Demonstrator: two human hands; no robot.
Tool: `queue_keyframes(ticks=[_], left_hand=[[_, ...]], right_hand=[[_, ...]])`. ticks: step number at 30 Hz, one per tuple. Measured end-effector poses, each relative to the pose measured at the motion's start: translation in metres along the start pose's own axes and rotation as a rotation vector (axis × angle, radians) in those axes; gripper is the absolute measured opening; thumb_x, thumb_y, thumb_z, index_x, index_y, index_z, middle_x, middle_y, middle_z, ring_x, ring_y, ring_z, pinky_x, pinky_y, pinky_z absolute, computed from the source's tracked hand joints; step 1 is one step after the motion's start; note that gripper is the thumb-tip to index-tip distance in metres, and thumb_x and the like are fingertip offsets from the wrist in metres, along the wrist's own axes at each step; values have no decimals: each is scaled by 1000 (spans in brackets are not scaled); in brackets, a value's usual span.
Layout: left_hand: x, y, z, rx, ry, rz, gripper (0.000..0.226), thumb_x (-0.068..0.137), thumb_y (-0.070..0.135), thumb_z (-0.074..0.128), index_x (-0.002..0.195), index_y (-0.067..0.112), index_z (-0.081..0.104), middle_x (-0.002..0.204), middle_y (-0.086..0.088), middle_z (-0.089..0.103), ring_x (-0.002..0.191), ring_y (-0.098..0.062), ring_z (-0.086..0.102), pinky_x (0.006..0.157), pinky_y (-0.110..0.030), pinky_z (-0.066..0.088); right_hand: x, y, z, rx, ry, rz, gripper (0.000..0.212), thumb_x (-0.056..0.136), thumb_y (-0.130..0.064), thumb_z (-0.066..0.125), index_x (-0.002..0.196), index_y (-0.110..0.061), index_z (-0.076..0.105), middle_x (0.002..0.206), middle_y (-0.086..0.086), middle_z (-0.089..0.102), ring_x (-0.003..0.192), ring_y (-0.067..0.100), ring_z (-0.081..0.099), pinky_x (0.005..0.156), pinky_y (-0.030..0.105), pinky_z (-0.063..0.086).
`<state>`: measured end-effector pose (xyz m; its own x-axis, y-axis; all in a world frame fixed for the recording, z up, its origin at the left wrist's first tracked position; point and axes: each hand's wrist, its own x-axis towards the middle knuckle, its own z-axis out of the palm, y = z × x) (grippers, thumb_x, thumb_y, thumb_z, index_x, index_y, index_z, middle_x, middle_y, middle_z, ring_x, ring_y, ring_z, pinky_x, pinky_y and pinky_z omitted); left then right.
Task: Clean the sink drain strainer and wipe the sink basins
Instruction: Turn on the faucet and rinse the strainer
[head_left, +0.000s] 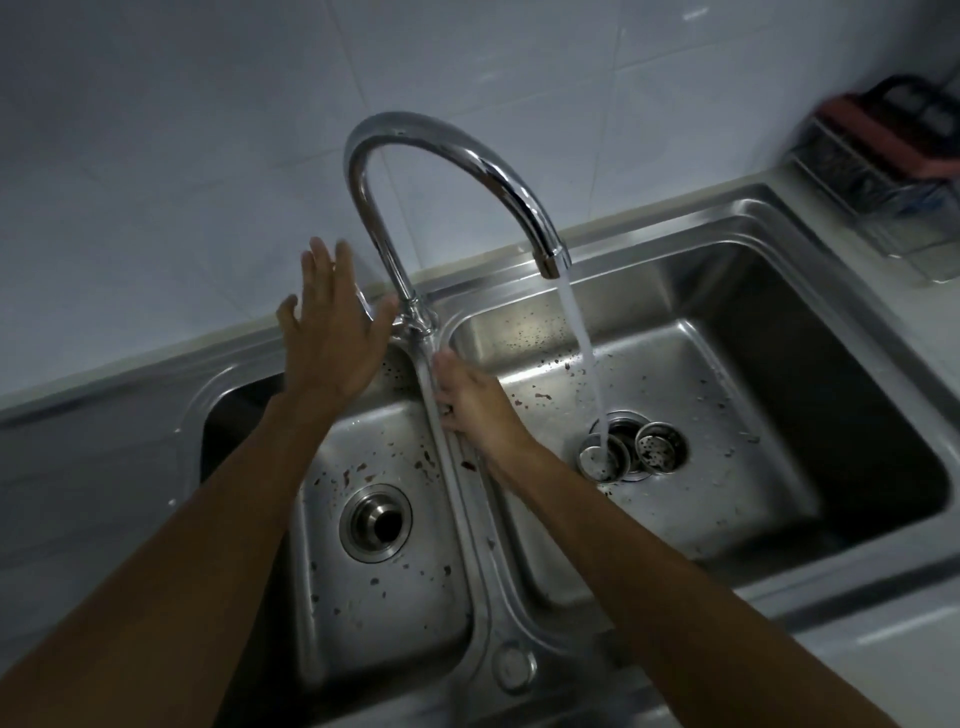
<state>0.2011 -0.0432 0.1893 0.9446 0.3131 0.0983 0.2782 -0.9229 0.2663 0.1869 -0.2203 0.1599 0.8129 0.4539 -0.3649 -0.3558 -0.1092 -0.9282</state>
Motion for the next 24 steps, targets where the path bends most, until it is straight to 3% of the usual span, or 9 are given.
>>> queue_keyframes(ticks=[2, 4, 7, 10, 13, 15, 20, 24], left_hand=[[-32, 23, 11, -129, 122, 5, 79, 104, 62, 39, 165, 18, 15, 175, -7, 6, 161, -23, 7, 126, -48, 9], [-79, 52, 28, -239, 158, 51, 75, 101, 63, 42, 161, 20, 29, 171, -6, 23, 156, -23, 25, 124, -43, 14], [-143, 83, 57, -263, 70, 136, 70, 100, 63, 44, 152, 17, 44, 162, -4, 39, 147, -22, 40, 123, -41, 21], [-177, 90, 76, -254, 44, 36, 72, 98, 70, 42, 148, 18, 47, 156, -4, 46, 143, -22, 44, 123, -40, 19], [-191, 85, 83, -221, 11, -181, 96, 87, 87, 37, 153, 18, 35, 156, -8, 42, 144, -27, 42, 120, -52, 31], [-197, 82, 87, -214, -60, -278, 110, 79, 95, 35, 158, 19, 23, 162, -9, 34, 148, -29, 35, 121, -54, 29], [-207, 82, 99, -236, -143, -369, 116, 81, 91, 42, 164, 16, 12, 169, -8, 26, 155, -28, 27, 127, -57, 18], [-209, 89, 107, -266, -125, -417, 117, 81, 91, 41, 164, 16, 10, 169, -8, 27, 155, -28, 28, 124, -47, 5]], right_hand=[[-25, 25, -38, -433, 15, -107, 32, 104, -50, 47, 93, -31, 70, 88, -5, 72, 82, 9, 69, 81, 33, 56], [-46, 44, -85, -782, 120, -172, 33, 100, -53, 52, 81, -30, 67, 76, -13, 69, 69, 1, 66, 72, 26, 54], [-54, 65, -154, -1193, 225, -137, 31, 91, -57, 63, 96, -27, 69, 88, -10, 72, 77, 5, 65, 71, 28, 57], [-39, 86, -197, -1473, 96, 29, 65, 81, -63, 72, 129, -23, 56, 122, 2, 67, 109, 21, 60, 91, 37, 54], [-21, 108, -207, -1582, -68, 2, 90, 77, -65, 74, 148, -20, 40, 148, 5, 51, 135, 28, 46, 111, 43, 43], [-10, 120, -205, -1616, -121, -37, 95, 77, -66, 73, 150, -16, 37, 154, 8, 44, 144, 32, 37, 117, 46, 35], [5, 135, -198, -1694, -147, -97, 84, 84, -67, 64, 146, -13, 49, 147, 12, 53, 139, 31, 45, 120, 47, 31], [9, 138, -203, -1691, -180, -73, 79, 84, -63, 67, 142, -12, 51, 143, 10, 55, 134, 30, 49, 118, 46, 34]])
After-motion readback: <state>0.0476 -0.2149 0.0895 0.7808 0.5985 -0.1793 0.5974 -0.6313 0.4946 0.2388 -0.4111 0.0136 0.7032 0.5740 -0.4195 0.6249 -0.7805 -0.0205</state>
